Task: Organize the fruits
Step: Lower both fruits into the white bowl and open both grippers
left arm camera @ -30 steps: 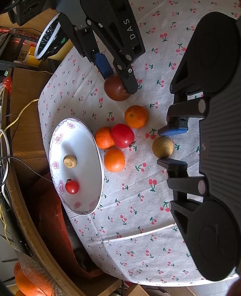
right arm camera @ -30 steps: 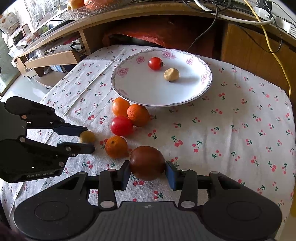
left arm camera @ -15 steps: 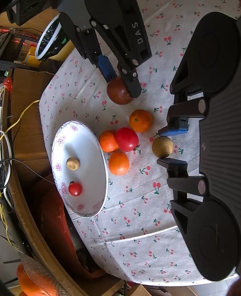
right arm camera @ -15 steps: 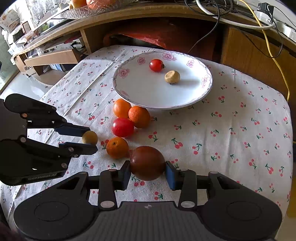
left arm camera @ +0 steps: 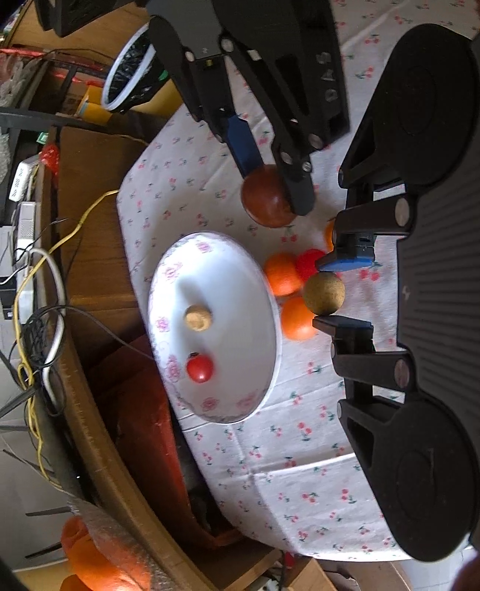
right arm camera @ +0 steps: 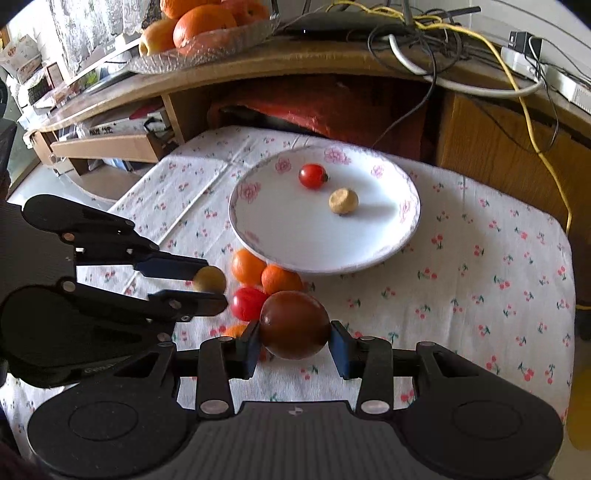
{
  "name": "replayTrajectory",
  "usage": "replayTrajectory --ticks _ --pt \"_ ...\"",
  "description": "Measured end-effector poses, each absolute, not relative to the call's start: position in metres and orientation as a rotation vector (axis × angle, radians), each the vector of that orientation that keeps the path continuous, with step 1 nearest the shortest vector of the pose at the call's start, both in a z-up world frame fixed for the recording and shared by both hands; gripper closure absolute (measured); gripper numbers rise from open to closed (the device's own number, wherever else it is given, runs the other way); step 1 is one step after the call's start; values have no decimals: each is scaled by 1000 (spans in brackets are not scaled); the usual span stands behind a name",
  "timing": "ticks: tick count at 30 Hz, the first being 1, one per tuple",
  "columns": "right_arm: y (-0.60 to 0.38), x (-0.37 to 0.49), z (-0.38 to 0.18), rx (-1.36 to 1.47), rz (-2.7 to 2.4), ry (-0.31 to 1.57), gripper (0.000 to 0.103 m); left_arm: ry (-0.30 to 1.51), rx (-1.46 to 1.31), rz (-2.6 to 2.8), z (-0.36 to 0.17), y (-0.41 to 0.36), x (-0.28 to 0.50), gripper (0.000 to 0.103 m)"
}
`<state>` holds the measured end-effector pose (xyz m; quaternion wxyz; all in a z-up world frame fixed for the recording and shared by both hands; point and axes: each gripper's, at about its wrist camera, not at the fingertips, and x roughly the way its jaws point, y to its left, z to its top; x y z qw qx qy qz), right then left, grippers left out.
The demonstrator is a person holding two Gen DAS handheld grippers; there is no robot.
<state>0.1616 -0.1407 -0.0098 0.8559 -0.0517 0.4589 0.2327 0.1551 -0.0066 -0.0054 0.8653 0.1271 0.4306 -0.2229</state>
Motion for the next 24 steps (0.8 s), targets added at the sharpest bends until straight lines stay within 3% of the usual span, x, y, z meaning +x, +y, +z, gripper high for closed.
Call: replayTrajectory --ticks 24 --pt "-143 206 -13 -55 430 928 68 877 178 -372 -6 -6 211 70"
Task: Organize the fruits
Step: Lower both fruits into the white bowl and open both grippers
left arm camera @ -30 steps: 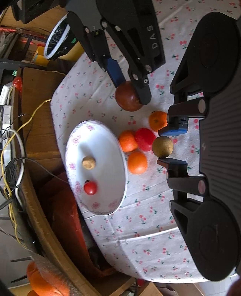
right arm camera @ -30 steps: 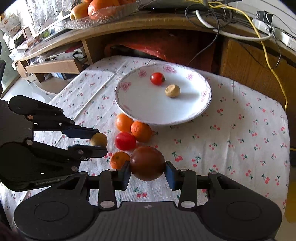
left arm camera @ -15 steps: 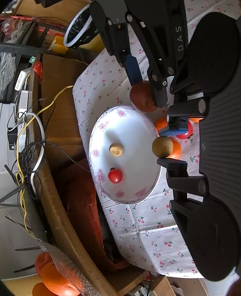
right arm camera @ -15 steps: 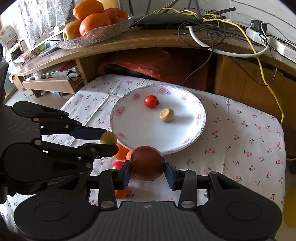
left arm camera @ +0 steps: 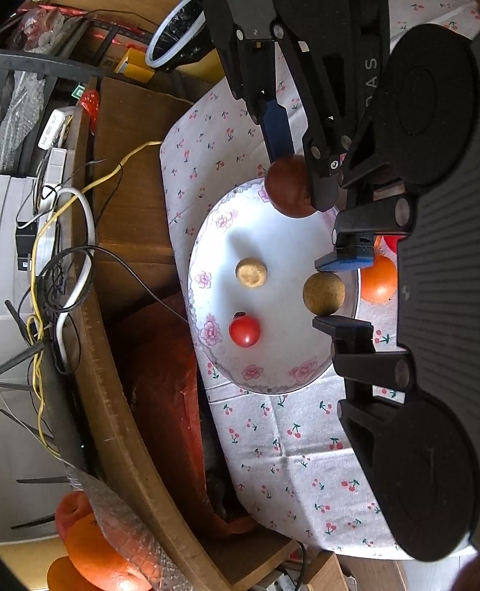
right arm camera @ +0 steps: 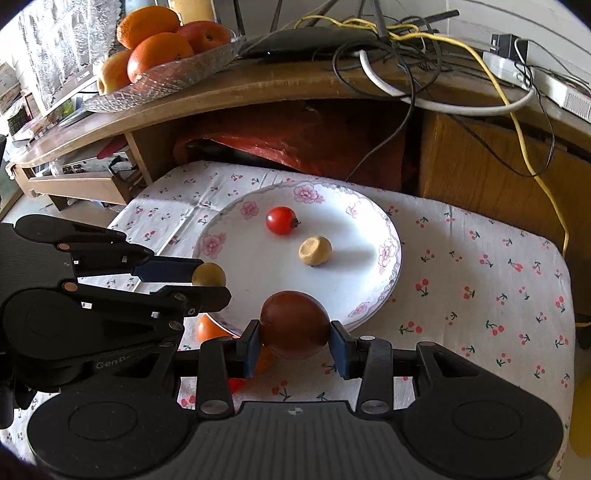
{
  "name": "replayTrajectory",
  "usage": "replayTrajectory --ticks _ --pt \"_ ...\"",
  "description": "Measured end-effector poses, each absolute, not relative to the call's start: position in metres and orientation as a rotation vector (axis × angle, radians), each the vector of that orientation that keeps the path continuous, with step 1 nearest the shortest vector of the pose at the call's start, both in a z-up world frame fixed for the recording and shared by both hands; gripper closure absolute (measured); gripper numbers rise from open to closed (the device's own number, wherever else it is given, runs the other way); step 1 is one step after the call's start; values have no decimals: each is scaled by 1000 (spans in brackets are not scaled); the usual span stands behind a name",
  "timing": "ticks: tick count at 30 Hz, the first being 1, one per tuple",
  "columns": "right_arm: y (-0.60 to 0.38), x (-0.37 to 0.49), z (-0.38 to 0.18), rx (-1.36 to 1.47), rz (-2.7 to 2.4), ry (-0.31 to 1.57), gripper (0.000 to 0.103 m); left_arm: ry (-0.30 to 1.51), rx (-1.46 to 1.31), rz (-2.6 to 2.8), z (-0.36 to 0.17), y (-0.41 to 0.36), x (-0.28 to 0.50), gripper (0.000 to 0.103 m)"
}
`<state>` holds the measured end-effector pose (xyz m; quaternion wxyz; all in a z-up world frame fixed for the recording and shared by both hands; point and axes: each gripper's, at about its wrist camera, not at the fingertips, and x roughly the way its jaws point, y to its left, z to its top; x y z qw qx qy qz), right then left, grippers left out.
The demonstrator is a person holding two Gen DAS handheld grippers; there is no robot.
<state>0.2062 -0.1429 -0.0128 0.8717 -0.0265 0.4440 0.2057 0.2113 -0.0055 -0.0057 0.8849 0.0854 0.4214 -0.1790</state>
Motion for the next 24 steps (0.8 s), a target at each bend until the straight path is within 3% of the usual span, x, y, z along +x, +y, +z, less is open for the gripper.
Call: replayTrajectory --ticks 24 --pt "-140 211 -15 -57 430 885 66 874 143 -344 -9 -1 219 68"
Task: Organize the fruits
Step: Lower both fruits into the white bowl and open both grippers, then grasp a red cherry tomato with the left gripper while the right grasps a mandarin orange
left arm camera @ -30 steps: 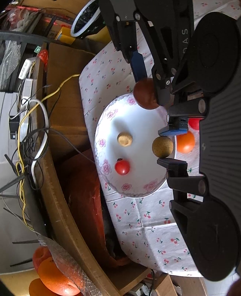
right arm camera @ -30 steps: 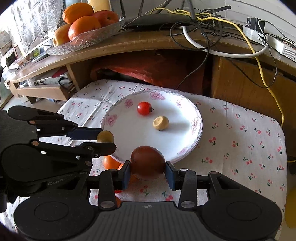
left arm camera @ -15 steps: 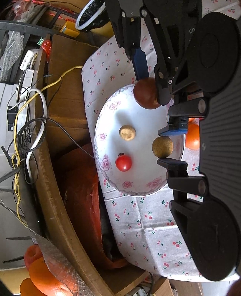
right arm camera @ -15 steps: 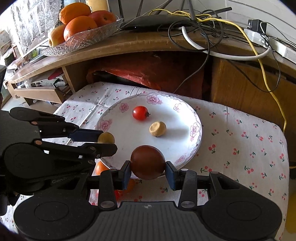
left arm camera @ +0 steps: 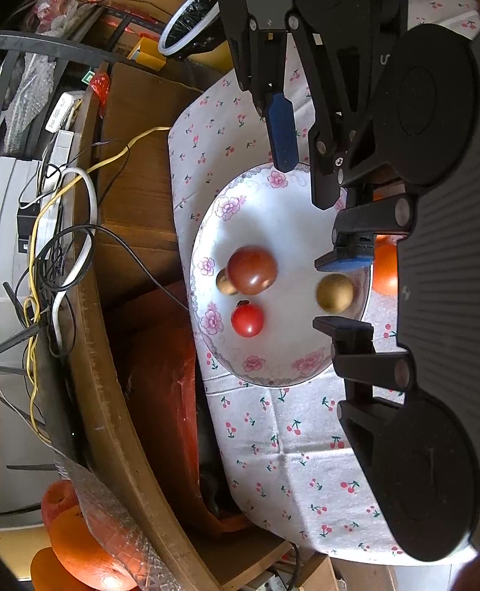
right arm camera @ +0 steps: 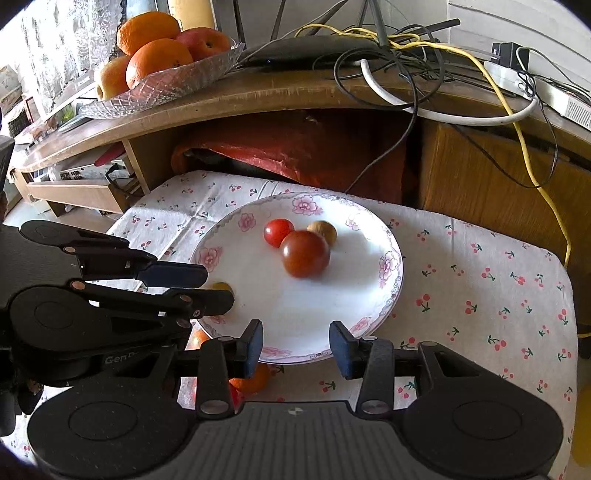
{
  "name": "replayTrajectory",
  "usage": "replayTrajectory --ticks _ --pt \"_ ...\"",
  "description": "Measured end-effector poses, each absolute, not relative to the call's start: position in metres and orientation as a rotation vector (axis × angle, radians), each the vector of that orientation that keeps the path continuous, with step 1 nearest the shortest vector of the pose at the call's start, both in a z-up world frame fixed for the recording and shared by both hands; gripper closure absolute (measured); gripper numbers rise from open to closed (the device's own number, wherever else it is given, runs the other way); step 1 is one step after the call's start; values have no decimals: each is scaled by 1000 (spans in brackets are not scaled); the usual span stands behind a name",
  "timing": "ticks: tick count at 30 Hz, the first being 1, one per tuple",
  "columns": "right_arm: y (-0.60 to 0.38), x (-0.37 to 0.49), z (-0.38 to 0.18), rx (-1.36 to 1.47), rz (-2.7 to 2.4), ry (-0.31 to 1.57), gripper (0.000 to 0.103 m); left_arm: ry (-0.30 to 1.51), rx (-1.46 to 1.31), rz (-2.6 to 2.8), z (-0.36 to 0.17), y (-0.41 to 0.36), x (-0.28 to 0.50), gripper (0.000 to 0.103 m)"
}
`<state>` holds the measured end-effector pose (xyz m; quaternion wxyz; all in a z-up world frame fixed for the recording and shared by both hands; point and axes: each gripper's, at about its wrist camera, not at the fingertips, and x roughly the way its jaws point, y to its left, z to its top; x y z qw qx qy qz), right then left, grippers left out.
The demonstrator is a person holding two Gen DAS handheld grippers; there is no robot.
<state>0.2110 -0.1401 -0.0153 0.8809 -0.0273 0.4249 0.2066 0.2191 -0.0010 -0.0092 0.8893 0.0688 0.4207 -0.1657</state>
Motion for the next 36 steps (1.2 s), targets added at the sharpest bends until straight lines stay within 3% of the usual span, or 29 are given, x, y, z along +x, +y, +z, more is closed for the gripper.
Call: replayTrajectory --ticks 36 --pt "-146 175 -2 -34 476 913 66 877 162 -415 2 18 176 64"
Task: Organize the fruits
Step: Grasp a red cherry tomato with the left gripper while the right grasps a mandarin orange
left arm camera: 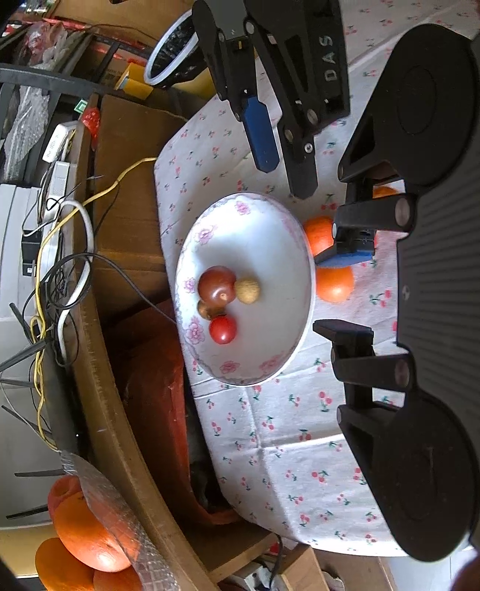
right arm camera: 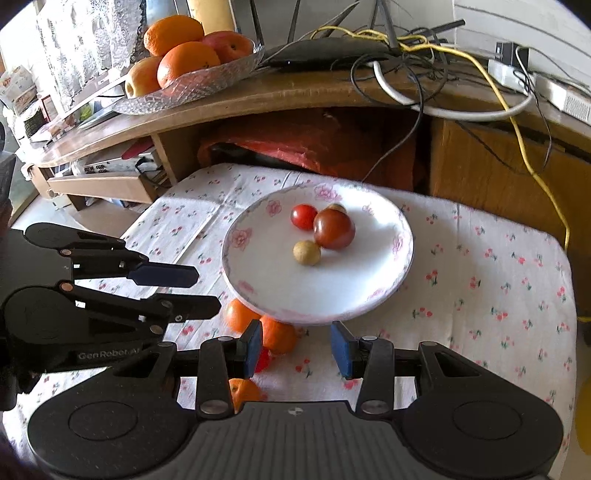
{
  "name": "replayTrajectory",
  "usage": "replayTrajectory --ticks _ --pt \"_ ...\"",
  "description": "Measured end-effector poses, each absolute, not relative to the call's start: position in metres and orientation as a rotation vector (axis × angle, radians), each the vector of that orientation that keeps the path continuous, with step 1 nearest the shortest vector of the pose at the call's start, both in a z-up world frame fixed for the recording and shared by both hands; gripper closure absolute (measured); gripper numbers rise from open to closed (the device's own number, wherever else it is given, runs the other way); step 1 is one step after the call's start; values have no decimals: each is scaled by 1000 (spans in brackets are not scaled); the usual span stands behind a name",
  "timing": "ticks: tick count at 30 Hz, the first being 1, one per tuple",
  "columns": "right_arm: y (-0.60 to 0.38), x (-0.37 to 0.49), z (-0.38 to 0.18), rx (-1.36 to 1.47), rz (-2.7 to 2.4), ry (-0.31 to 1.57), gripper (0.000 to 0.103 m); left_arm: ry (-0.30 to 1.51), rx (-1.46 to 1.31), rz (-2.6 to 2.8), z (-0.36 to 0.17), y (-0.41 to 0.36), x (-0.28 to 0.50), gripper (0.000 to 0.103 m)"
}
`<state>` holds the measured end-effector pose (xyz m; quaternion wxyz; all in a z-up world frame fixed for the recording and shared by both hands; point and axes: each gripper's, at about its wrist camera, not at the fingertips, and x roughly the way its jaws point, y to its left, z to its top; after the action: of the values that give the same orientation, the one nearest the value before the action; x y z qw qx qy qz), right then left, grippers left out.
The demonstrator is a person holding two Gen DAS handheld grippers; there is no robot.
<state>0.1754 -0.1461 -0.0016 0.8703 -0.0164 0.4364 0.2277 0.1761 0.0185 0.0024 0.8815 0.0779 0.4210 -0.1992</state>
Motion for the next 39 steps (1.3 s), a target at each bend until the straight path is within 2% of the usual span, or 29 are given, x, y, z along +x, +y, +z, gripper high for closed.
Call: replayTrajectory --ticks 24,26,30,39 --pt "-112 152 -36 -84 582 1053 66 918 176 -450 -4 31 156 64" --pt "-111 153 -40 -82 582 1065 67 920 173 -453 -4 31 156 64" --pt "-111 154 -43 -90 565 1068 78 929 158 -469 -5 29 157 64" --pt "-132 147 -36 -95 534 1068 80 952 168 -523 -10 11 155 64"
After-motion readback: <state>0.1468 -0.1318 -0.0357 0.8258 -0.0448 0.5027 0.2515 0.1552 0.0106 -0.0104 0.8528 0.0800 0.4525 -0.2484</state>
